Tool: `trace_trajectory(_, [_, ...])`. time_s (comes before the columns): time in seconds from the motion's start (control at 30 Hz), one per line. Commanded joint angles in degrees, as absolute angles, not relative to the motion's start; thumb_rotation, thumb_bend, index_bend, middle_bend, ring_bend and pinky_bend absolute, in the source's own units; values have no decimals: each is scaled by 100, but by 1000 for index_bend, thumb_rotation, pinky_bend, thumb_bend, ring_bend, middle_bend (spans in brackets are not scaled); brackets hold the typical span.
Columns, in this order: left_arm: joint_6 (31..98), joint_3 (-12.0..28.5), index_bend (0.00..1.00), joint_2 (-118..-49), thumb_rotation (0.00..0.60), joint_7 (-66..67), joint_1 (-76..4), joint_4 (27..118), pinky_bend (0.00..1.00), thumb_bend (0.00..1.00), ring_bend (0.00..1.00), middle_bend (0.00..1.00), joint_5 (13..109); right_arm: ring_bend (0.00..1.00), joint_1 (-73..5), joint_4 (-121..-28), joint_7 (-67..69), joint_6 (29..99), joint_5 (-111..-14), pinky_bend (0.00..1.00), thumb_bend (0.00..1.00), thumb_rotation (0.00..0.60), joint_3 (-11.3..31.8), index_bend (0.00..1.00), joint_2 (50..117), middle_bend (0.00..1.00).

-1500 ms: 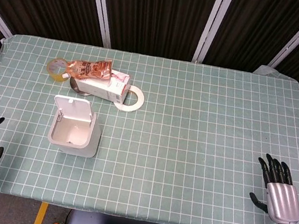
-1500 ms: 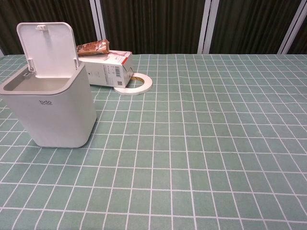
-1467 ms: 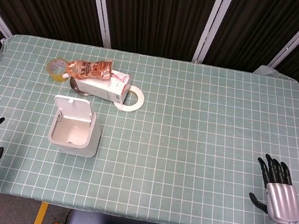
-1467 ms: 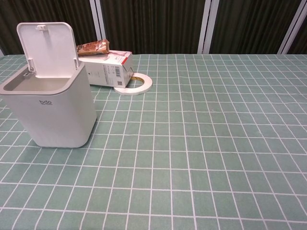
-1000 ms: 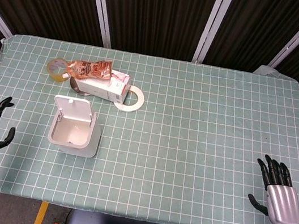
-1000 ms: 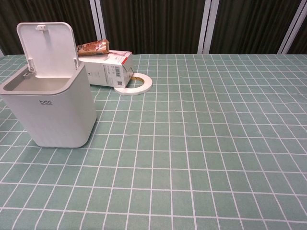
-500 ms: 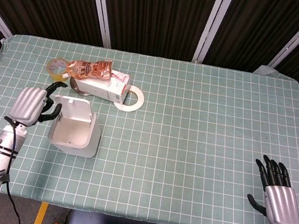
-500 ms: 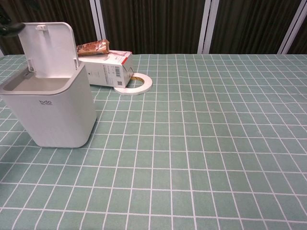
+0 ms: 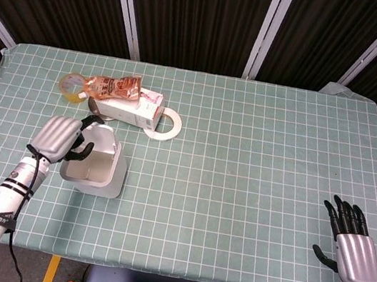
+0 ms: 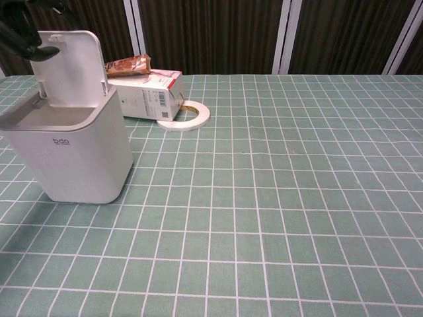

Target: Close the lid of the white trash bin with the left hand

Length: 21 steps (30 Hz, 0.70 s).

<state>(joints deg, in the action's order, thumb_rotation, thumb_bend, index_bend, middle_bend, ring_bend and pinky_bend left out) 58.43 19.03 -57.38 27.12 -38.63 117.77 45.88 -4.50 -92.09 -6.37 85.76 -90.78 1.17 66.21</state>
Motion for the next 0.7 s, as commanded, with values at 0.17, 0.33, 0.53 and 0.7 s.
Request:
trace_trajectory(0.17, [5977,1511,273,-5309,600,2456,-3549,12211,1000,480,1000,1000,5115,0,-416,-9251,-569,8627,-9168,0,299,600,65,0,6580,0])
trace_trajectory(0.33, [6142,1163,255,-5194,600,2333,-3261,12390,1000,482,1000,1000,5734,0,-409,-9273,-518,8624,-9211,0,299,600,35,0,6555,0])
trace_trajectory(0.53, [5878,558,252,-5221,600,2567,-3124,12292,1000,481,1000,1000,6295,0,-422,-9281,-524,8562,-9255,0,299,600,-10,0,6556,0])
trace_trajectory(0.7, [5599,344,243,-5472,600,2784,-3267,12087,1000,482,1000,1000,6197,0,-422,-9296,-502,8547,-9279,0,299,600,-31,0,6547,0])
